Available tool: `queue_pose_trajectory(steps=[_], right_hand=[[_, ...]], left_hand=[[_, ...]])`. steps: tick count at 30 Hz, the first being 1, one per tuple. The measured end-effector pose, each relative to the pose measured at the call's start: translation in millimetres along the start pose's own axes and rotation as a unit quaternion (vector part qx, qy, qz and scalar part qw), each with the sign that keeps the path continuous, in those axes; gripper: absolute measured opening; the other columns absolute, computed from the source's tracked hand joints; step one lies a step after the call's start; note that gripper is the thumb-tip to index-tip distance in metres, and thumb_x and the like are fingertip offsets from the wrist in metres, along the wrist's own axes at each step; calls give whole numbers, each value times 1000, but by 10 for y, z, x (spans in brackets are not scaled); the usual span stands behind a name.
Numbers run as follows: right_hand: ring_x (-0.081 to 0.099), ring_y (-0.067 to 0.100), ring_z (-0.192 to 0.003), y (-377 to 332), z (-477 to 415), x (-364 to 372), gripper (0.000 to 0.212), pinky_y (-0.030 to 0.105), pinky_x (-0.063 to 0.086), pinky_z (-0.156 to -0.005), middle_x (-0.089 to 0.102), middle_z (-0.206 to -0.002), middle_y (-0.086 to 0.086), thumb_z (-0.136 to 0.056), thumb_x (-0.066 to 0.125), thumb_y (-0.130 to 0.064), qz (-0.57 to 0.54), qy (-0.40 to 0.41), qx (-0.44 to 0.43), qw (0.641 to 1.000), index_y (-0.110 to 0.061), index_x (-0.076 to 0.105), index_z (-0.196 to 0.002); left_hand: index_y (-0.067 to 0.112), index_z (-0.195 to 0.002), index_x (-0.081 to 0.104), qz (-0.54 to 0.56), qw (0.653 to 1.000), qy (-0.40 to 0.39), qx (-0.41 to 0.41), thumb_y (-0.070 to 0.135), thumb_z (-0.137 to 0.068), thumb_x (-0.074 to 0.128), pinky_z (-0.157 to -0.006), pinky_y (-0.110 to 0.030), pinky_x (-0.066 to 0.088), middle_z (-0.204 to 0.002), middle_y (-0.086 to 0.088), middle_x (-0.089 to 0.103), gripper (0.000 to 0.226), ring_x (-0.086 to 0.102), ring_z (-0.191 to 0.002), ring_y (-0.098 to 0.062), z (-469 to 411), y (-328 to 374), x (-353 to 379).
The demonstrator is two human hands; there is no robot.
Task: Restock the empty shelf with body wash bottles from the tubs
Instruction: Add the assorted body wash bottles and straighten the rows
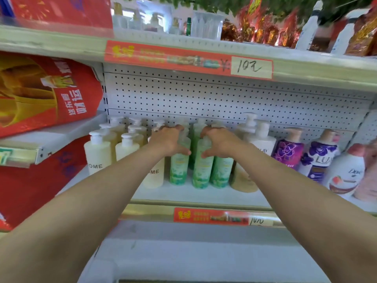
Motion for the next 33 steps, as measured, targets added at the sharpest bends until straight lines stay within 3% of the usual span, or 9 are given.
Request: queue_pose_trajectory(steps=[3, 5, 10, 17, 24, 28, 33], right_hand=[[52, 24, -105, 15, -64, -7, 69, 44, 51, -90, 47, -105, -3, -75, 81, -47, 4, -11, -17, 1000, -24, 45, -129], [48, 23, -99, 30, -84, -20, 68, 41, 50, -87, 44, -99, -3, -75, 82, -46, -6, -12, -30, 999, -23, 45, -127], [44, 19, -101, 75, -74, -54, 65, 32, 43, -76, 52, -109, 1, -73, 84, -44, -59, -15, -50, 997, -23, 50, -124], [47, 18, -99, 19, -64, -69, 65, 28, 36, -71, 50, -105, -3, -72, 85, -45, -83, -15, -53, 995, -24, 52, -123], [44, 15, -97, -16, -31, -82, 62, 29, 36, -73, 45, -104, -8, -73, 84, -44, -85, -15, -49, 995, -23, 52, -122], [44, 15, -96, -21, -41, -80, 61, 29, 37, -75, 44, -103, -9, -75, 83, -43, -79, -27, -45, 996, -24, 51, -123], [50, 17, -104, -9, -43, -19, 71, 29, 43, -82, 53, -123, -3, -77, 81, -44, -78, -51, -44, 995, -24, 46, -135]], left_hand=[[26, -145, 33, -7, 1000, -13, -23, 58, -71, 76, -97, -39, 43, -138, -9, 53, 91, 45, -129, -31, -32, 33, 61], [26, -143, 34, -4, 999, -7, -32, 57, -70, 78, -98, -40, 44, -134, -11, 55, 90, 46, -128, -32, -43, 33, 67], [30, -144, 33, 13, 998, -10, -56, 61, -66, 79, -97, -39, 45, -137, -10, 51, 95, 44, -129, -33, -34, -14, 37], [30, -143, 34, 5, 999, -20, -46, 63, -64, 79, -100, -41, 45, -128, -11, 55, 97, 45, -128, -33, 15, -76, -11], [29, -139, 35, -4, 999, -30, -29, 63, -66, 78, -88, -38, 46, -120, -11, 55, 92, 47, -121, -32, 21, -85, -23], [29, -140, 35, -7, 999, -46, -18, 61, -67, 78, -90, -36, 45, -120, -10, 51, 91, 45, -123, -29, 25, -65, -67], [29, -140, 36, -4, 999, -46, -11, 60, -68, 78, -94, -36, 43, -125, -8, 49, 90, 41, -127, -28, 28, -47, -82]])
Point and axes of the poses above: each hand's wrist, its own z-axis away from the middle knuckle, its own x-axis out of the palm, y = z × x, the point moved 4 cm from there along -z, towards the middle knuckle
